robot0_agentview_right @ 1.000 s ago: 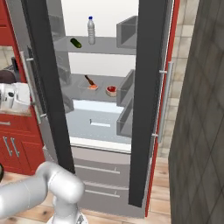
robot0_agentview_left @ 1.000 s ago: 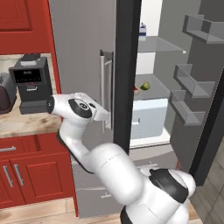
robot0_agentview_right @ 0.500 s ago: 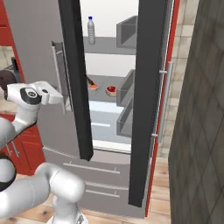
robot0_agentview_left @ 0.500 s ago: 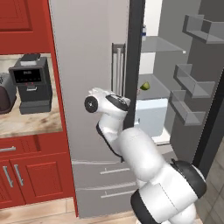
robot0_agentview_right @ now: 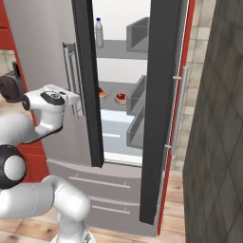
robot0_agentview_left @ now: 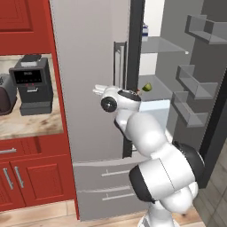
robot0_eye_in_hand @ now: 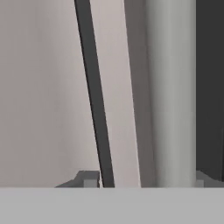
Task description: Place the tupperware on the second highest shelf of the fridge. Make space for the tupperware among the existing items by rearranging them on the shelves if needed. Close the fridge door when finished.
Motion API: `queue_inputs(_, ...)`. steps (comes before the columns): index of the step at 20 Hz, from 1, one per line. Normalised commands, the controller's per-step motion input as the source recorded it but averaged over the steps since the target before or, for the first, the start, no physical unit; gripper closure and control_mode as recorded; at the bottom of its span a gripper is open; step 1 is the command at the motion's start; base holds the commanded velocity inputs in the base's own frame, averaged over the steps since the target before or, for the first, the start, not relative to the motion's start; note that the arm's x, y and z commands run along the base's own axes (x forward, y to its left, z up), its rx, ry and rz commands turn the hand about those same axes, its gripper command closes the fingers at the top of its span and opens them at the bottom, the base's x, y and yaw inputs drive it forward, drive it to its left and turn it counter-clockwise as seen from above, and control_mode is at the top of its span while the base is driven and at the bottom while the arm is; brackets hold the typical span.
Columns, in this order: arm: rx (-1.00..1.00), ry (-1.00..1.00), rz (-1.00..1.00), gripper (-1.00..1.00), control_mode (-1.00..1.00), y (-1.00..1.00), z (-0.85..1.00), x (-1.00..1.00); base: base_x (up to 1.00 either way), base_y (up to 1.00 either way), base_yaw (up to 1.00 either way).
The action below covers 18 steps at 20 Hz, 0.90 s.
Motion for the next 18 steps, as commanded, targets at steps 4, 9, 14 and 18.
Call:
queue_inputs(4, 0.02, 0.02, 0.0, -1.0, -1.0, -0.02, 0.6, 0.04, 0.0, 0.0, 0.0)
queue_inputs(9, 0.0, -0.03, 0.02, -1.0, -1.0, 0.15, 1.0, -0.06, 0.0, 0.0, 0.0)
queue_inputs(14, 0.0, 0.0, 0.04, -1.0, -1.0, 0.23, 1.0, -0.22, 0.0, 0.0, 0.0)
queue_inputs(18, 0.0, 0.03, 0.03, -1.0, -1.0, 0.09, 1.0, -0.72, 0.0, 0.0, 0.0)
